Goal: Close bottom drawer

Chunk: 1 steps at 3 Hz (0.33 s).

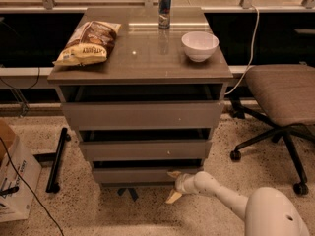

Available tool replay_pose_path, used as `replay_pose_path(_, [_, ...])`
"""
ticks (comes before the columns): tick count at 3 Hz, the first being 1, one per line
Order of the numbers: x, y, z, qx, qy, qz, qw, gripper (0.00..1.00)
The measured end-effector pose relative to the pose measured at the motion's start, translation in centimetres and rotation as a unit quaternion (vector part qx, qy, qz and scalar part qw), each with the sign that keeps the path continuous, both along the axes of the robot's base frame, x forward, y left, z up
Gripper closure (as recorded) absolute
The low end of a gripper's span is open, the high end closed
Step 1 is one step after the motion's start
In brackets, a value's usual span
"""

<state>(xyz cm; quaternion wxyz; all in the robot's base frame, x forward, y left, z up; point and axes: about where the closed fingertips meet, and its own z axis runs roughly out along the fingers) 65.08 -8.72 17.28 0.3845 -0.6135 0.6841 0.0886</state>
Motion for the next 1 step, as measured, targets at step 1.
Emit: replay_pose_path(1, [-0.16, 0.13, 0.0, 0.0, 0.0, 0.0, 1.0, 0.0])
